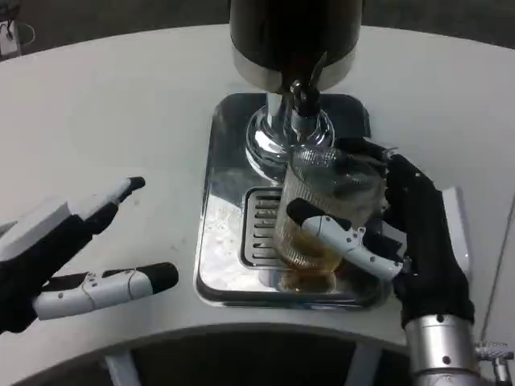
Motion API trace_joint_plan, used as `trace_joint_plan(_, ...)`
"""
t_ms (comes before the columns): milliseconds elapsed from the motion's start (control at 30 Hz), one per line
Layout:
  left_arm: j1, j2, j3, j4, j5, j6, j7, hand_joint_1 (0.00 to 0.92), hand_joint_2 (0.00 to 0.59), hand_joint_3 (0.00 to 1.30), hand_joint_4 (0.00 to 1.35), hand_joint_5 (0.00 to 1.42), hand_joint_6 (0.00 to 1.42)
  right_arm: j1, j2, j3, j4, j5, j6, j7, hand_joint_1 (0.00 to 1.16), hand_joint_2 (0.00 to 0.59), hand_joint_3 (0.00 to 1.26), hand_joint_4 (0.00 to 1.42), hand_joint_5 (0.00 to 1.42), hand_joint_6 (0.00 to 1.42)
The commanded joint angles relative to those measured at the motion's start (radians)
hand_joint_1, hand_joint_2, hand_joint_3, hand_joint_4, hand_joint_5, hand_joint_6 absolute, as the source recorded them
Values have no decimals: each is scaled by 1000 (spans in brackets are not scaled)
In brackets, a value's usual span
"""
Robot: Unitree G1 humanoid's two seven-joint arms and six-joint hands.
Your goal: Grasp the cup under the faucet to collect the drink, then remove the cup.
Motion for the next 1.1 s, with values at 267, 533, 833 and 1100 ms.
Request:
trace_joint_plan(267, -33, 5, -41, 28, 19, -16, 19, 0, 0, 0, 0, 0, 148, 127, -45, -32, -173, -3, -18, 55, 931, 145, 858, 1107, 1276, 1424)
trace_joint_plan(533, -46, -5, -62, 40, 21, -26, 32, 0, 0, 0, 0, 0, 153, 205, -66, -48, -266, 2, -15, 85, 937, 137, 858, 1106, 1288, 1424)
trace_joint_plan(833, -46, -6, -77, 41, 17, -34, 43, 0, 0, 0, 0, 0, 154, 244, -64, -37, -321, 6, -24, 111, 940, 136, 865, 1106, 1303, 1424)
trace_joint_plan(1100, -38, -12, -112, 16, 55, -76, 52, 0, 0, 0, 0, 0, 154, 273, -82, -30, -417, -10, -44, 138, 940, 136, 867, 1106, 1303, 1424)
